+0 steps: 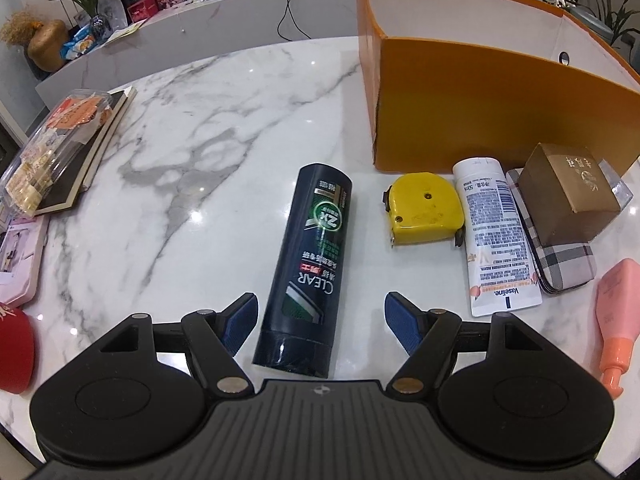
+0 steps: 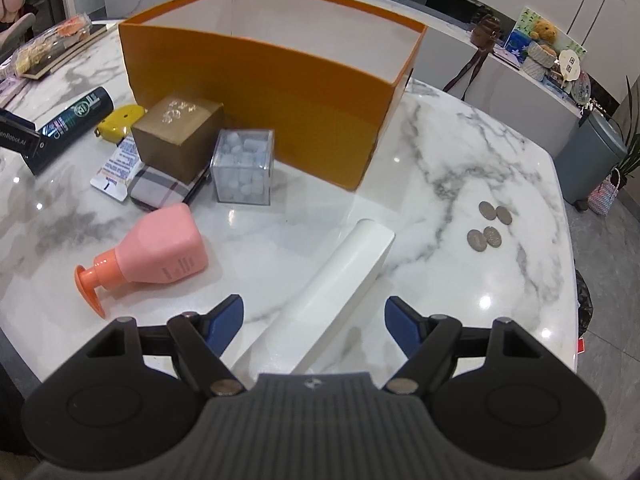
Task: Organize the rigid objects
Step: 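Grasp the dark shampoo bottle with the left tool while the right tool grasps the white cylinder box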
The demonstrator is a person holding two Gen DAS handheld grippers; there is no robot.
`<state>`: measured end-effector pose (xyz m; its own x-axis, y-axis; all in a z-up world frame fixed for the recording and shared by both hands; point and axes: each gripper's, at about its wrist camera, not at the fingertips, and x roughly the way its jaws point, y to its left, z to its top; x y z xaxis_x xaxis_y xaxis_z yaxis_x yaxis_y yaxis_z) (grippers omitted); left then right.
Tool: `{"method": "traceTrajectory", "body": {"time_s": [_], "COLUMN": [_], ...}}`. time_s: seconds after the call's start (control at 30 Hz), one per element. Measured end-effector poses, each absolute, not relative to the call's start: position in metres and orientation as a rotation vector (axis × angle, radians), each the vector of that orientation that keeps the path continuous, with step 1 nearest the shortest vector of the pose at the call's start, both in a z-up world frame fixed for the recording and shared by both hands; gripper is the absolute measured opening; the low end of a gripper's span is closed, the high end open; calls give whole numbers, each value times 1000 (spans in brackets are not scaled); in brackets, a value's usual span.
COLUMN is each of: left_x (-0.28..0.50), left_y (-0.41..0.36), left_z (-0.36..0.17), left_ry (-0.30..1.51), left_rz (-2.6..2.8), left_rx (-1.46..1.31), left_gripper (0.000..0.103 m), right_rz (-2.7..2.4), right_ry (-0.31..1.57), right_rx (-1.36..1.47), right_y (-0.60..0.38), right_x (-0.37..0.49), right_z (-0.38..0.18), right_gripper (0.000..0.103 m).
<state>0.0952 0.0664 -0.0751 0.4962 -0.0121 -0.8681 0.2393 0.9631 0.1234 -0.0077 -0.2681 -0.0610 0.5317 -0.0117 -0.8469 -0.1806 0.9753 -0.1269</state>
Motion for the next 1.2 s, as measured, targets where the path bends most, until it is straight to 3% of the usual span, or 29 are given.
{"method": "traceTrajectory", "body": {"time_s": [0.47, 0.53, 0.7, 1.0, 1.2], "left_x": [104, 104, 100, 82, 78], "left_y": [55, 55, 53, 44, 45], "left_z": [-91, -91, -89, -87, -86], "left_ry": [1052, 1049, 1072, 1076, 1097], "left_rz": [-119, -127, -178, -219, -222], "left_rx": [262, 243, 195, 209, 199], "left_gripper": [85, 80, 51, 47, 47], "right_rz": [129, 131, 157, 224, 126], "right_ry": [1063, 1062, 1062, 1101, 1080], "right_rx": [-184, -174, -93, 238, 236], "right_y": [-271, -273, -286, -344, -370], "right_x": [-2, -2, 0, 4, -5], "right_z": [-77, -77, -75, -79, -76], "right_gripper": [54, 44, 28, 28, 46]}}
